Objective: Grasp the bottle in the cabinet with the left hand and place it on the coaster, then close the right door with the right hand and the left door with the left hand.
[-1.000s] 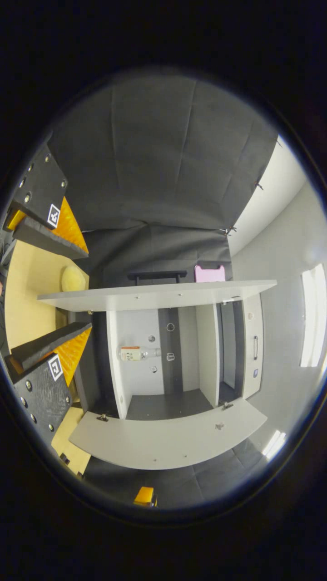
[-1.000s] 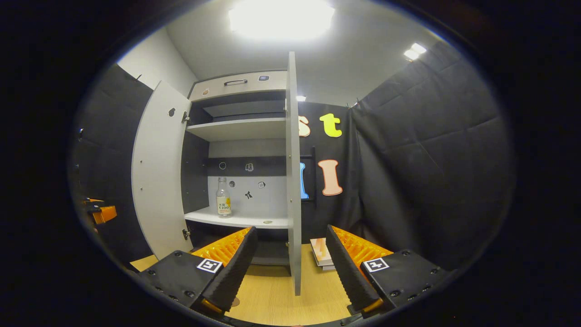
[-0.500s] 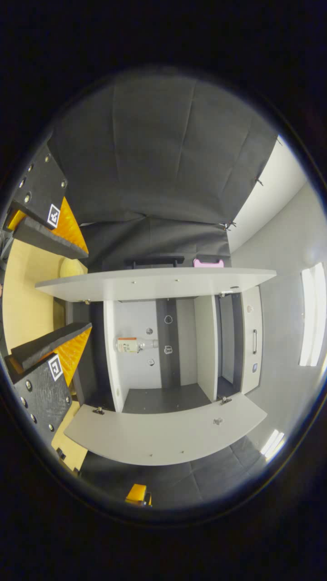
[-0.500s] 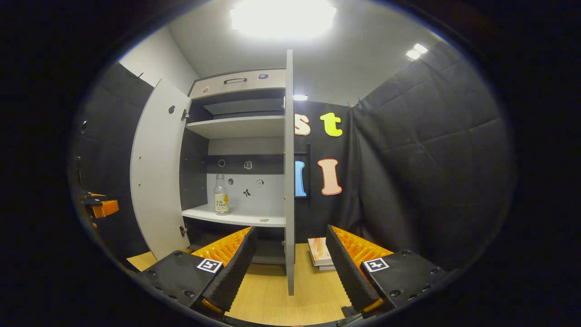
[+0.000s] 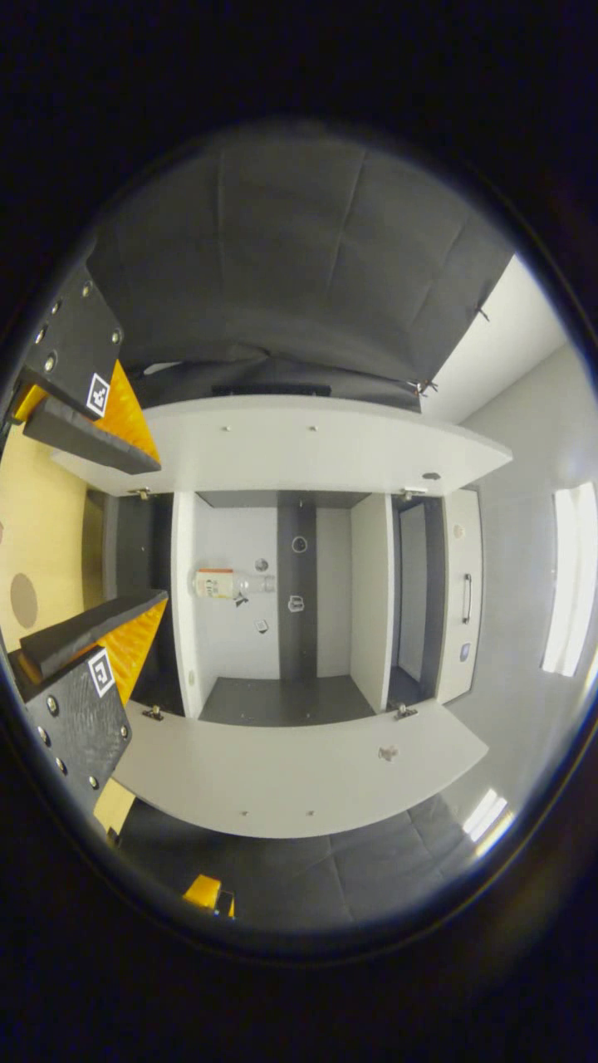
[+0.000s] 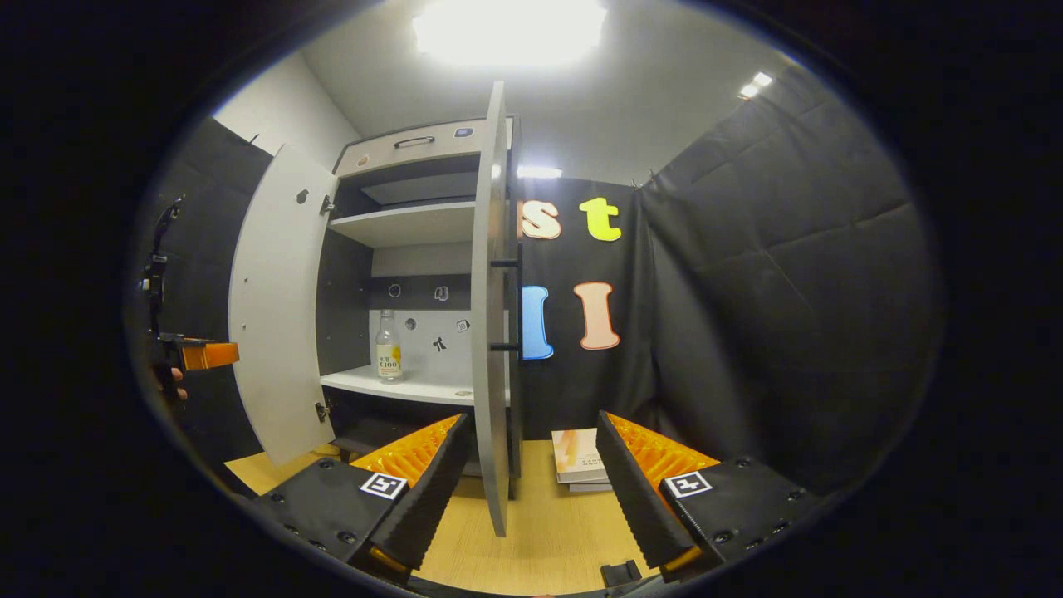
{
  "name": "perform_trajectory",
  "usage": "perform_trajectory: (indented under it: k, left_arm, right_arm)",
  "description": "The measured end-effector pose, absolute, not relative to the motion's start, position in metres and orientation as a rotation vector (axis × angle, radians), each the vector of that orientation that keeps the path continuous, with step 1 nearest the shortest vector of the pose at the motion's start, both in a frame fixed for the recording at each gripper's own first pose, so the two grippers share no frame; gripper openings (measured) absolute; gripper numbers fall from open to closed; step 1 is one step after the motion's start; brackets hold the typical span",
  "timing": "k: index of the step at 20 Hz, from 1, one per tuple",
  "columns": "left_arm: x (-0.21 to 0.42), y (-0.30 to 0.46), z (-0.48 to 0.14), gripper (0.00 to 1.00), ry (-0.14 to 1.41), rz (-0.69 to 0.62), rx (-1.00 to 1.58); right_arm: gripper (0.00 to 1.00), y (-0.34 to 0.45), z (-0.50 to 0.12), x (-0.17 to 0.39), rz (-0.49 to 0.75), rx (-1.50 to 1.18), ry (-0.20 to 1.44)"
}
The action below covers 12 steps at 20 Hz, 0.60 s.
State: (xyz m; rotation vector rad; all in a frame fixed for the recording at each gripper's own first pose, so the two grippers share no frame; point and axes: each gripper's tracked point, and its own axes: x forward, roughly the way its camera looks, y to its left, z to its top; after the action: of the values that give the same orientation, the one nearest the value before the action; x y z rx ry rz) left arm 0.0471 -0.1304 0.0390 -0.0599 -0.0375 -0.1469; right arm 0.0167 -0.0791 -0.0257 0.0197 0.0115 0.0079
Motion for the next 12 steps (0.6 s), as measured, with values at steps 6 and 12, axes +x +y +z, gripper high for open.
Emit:
perform_trajectory:
  k: [6, 12]
  left_arm:
    - [0.101, -0.160, 0.060, 0.85, -0.054, -0.207, -0.058]
    - [0.165, -0.178, 0.075, 0.85, -0.071, -0.264, -0.062]
  right_arm:
    - [0.97, -0.102, -0.035, 0.020, -0.054, 0.027, 0.030]
    - [0.93, -0.112, -0.031, 0.034, -0.130, 0.015, 0.022]
